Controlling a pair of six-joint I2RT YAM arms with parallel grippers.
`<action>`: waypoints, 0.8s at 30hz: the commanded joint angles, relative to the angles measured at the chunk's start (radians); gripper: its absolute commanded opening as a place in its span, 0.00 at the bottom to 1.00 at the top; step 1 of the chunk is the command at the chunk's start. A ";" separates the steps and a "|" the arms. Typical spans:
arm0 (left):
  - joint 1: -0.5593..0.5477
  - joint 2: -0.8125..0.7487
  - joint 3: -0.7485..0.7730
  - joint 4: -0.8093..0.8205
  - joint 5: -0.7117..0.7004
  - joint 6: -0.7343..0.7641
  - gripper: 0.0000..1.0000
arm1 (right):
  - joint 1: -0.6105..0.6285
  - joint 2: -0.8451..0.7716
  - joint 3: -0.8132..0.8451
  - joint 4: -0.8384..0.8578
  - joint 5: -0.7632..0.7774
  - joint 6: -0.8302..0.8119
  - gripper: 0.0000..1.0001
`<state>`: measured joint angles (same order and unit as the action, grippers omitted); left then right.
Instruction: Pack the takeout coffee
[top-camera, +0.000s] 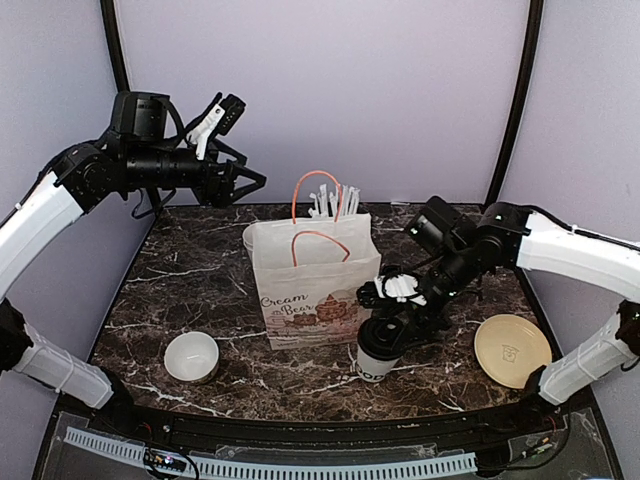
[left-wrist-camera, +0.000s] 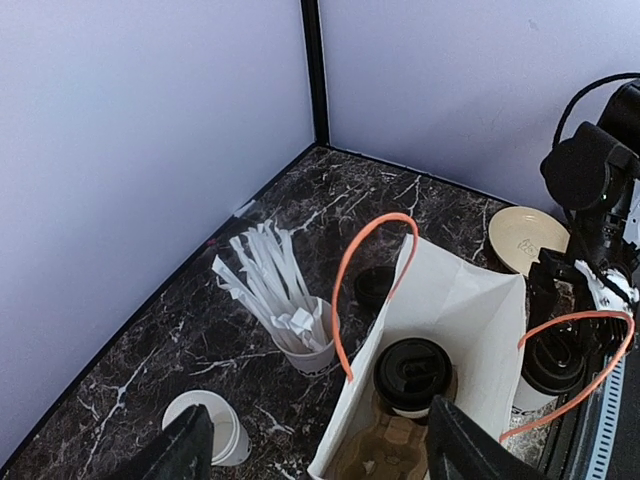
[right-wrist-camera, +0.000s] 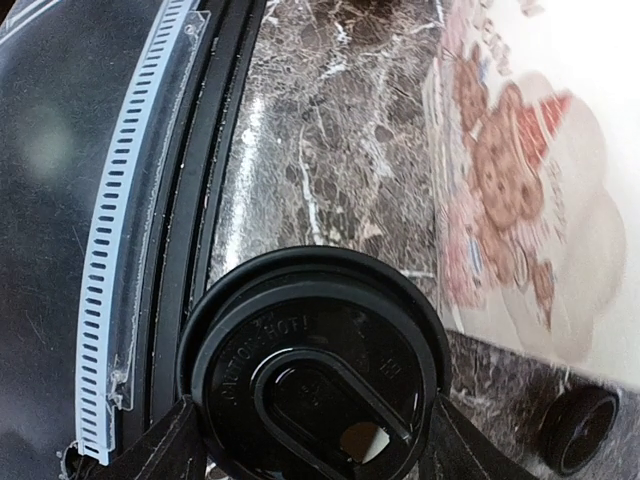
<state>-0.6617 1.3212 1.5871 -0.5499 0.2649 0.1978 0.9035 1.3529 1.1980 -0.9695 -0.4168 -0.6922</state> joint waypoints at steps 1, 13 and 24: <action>-0.004 -0.087 -0.031 -0.068 -0.013 -0.015 0.75 | 0.142 0.105 0.117 0.043 0.061 0.024 0.62; -0.006 -0.256 -0.188 -0.090 -0.019 -0.040 0.74 | 0.295 0.426 0.315 0.176 0.191 0.085 0.60; -0.019 -0.260 -0.231 -0.193 0.059 -0.040 0.73 | 0.304 0.443 0.363 0.078 0.131 0.063 0.88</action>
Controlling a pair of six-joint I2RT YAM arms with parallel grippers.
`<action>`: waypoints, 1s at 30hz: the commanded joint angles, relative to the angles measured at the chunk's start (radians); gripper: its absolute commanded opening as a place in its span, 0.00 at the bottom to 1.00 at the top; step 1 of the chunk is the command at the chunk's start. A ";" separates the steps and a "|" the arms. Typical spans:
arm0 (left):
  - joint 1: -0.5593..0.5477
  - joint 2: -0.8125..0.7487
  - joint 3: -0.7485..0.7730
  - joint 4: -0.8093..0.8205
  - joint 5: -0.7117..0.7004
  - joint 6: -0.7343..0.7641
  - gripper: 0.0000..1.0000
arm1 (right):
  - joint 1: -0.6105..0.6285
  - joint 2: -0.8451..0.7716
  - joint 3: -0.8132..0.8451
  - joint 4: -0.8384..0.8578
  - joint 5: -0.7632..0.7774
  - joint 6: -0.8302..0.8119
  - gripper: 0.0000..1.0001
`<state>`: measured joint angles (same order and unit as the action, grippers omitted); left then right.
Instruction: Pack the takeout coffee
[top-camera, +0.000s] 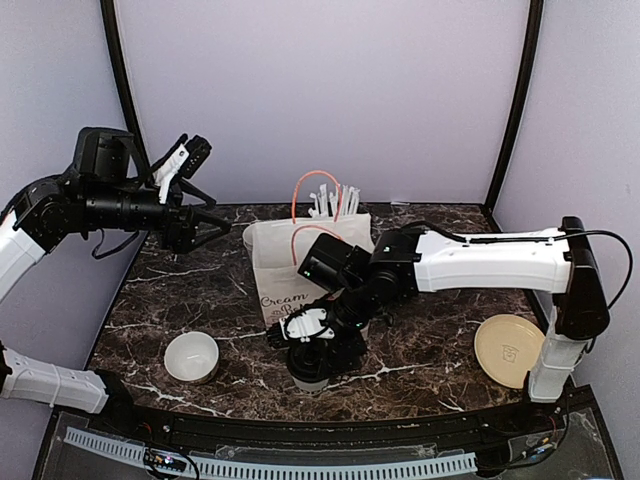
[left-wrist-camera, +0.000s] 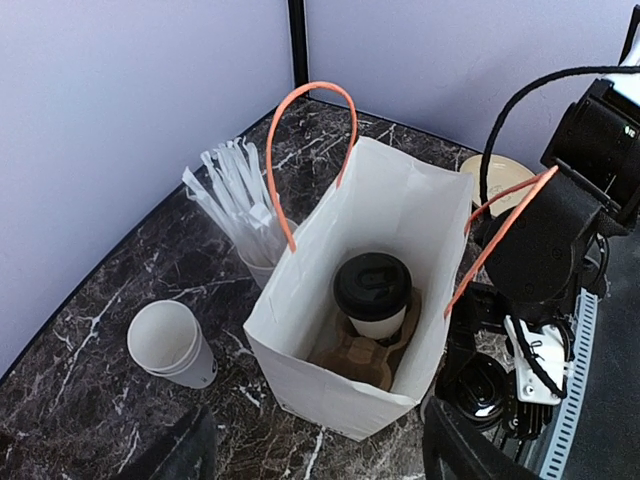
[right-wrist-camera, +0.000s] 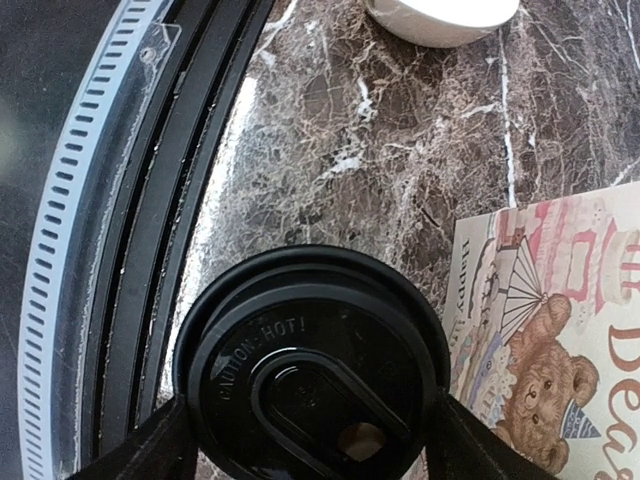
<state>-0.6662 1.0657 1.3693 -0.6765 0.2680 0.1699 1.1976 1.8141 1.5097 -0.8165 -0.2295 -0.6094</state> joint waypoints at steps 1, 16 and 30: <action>-0.019 -0.003 -0.011 -0.076 0.059 -0.010 0.73 | 0.010 -0.032 0.068 -0.101 -0.079 -0.031 0.97; -0.490 0.173 -0.015 -0.263 -0.031 0.093 0.73 | -0.099 -0.266 0.224 -0.449 -0.133 -0.211 0.99; -0.561 0.517 0.043 -0.225 -0.232 0.222 0.78 | -0.419 -0.434 0.127 -0.500 -0.255 -0.223 0.98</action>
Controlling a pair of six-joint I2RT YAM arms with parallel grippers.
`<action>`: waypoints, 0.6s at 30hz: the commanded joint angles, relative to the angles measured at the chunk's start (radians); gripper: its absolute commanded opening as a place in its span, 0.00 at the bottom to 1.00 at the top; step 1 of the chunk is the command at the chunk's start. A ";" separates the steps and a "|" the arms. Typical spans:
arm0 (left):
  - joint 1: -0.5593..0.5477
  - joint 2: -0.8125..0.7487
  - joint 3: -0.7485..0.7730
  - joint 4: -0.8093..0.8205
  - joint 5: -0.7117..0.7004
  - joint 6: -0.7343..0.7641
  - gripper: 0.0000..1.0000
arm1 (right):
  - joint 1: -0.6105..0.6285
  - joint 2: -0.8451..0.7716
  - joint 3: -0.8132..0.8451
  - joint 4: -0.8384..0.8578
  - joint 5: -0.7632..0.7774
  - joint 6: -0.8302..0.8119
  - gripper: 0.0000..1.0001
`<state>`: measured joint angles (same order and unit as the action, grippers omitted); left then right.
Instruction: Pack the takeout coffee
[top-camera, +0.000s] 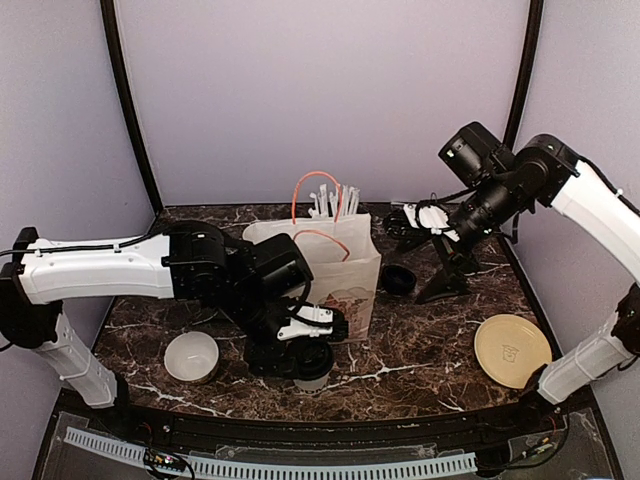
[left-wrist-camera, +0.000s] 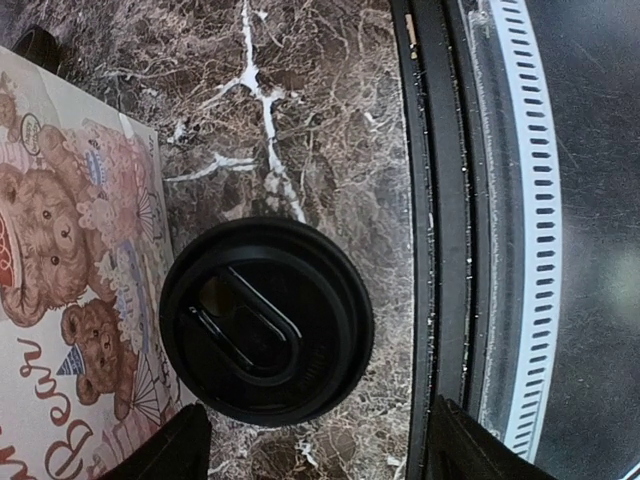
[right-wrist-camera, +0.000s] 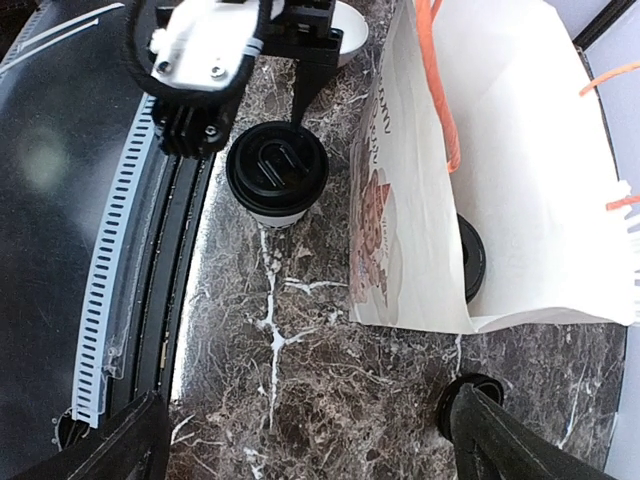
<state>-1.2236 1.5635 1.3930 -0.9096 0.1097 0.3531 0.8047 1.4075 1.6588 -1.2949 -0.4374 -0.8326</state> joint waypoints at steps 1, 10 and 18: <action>-0.004 0.032 0.019 0.011 -0.085 0.038 0.81 | -0.037 -0.036 -0.028 -0.023 -0.052 0.002 0.98; -0.002 0.081 0.021 0.081 -0.136 0.022 0.85 | -0.081 -0.059 -0.113 0.025 -0.060 0.013 0.99; 0.014 0.129 0.051 0.092 -0.152 -0.009 0.86 | -0.084 -0.066 -0.139 0.030 -0.068 0.013 0.99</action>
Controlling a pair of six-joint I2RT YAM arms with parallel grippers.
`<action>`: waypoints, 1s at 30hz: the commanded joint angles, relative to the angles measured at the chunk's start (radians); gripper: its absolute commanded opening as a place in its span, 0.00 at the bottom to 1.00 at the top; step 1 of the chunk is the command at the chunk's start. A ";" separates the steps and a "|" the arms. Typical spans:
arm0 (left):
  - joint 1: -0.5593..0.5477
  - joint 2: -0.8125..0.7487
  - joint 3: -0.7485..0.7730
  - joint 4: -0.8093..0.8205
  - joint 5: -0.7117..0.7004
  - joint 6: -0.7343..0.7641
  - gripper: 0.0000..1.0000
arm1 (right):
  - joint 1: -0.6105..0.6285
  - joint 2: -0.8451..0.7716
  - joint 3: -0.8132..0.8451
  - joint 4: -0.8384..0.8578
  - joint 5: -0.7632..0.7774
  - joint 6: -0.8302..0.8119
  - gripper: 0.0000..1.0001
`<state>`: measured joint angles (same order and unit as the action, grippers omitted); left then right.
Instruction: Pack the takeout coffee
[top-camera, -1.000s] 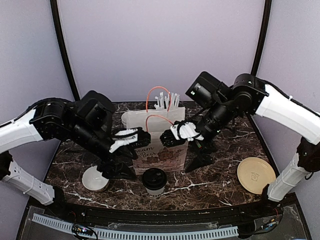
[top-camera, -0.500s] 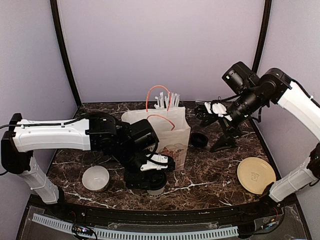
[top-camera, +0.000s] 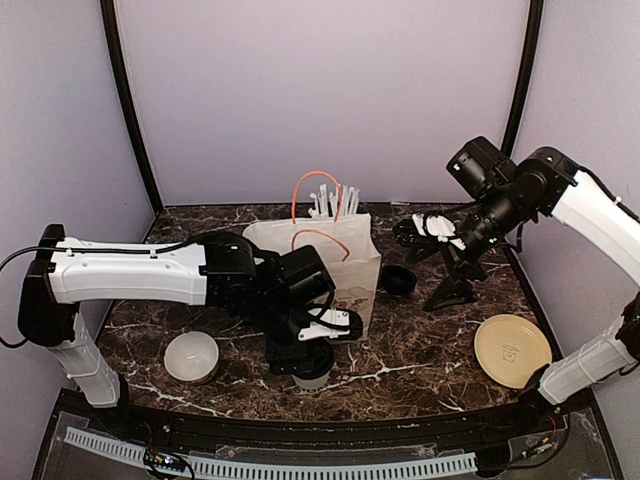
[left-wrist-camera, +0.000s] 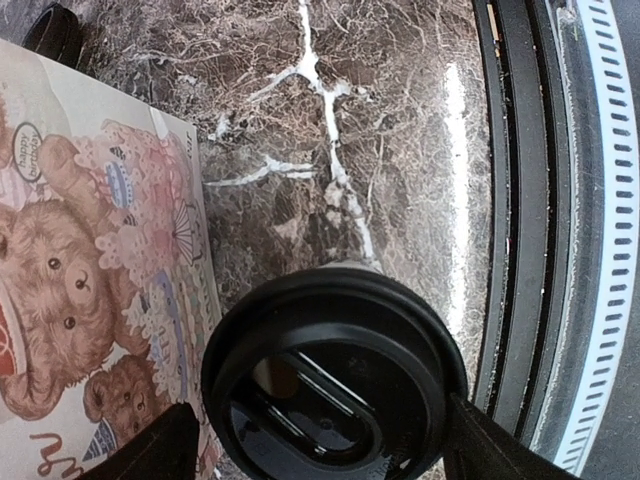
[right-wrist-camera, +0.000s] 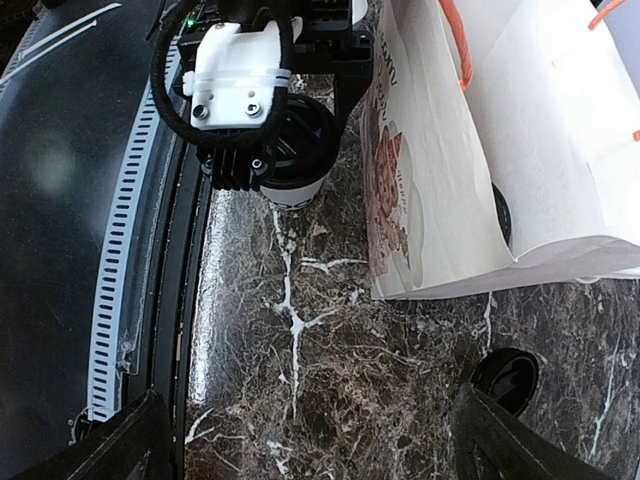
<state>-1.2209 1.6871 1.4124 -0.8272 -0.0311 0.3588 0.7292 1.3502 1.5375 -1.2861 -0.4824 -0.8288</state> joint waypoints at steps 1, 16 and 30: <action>0.013 0.008 0.031 0.006 -0.009 -0.017 0.86 | -0.008 -0.011 -0.020 0.021 -0.021 0.010 0.98; 0.037 0.042 0.048 -0.023 0.087 -0.031 0.76 | -0.010 -0.005 0.013 -0.002 -0.013 0.005 0.98; 0.016 -0.076 0.129 -0.137 0.171 -0.093 0.65 | -0.068 0.057 0.339 0.212 -0.024 0.199 0.98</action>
<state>-1.1893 1.7142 1.5089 -0.8894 0.0937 0.3061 0.6716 1.3529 1.8301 -1.2682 -0.5007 -0.7784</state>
